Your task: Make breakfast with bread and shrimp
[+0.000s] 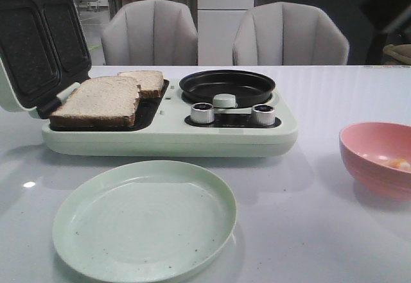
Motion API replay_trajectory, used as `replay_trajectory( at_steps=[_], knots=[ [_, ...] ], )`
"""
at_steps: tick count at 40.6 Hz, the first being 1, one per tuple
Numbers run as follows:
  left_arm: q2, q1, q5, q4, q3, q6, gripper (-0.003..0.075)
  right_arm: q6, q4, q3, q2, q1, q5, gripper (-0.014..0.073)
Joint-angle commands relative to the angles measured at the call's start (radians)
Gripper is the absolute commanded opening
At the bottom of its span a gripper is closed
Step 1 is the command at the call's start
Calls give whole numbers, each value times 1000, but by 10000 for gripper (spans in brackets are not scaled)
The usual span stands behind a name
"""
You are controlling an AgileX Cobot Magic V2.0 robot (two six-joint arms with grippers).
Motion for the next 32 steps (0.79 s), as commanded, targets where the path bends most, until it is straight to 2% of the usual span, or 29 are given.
replay_trajectory(
  at_steps=[1, 9, 17, 21, 32],
  knots=[
    [6, -7, -70, 9, -30, -5, 506, -3, -9, 45, -80, 1, -88, 257],
    [8, -7, -55, -1, -39, -5, 506, -3, -28, 116, -174, 1, -96, 241],
    [112, -7, 185, 4, -160, -5, 506, -3, -28, 116, -189, 1, -94, 241],
    [192, -7, 259, 6, -222, -5, 506, -3, -28, 116, -189, 1, -93, 241],
    [417, 28, 277, 17, -320, -16, 506, -3, -28, 116, -189, 1, -93, 241]
  ],
)
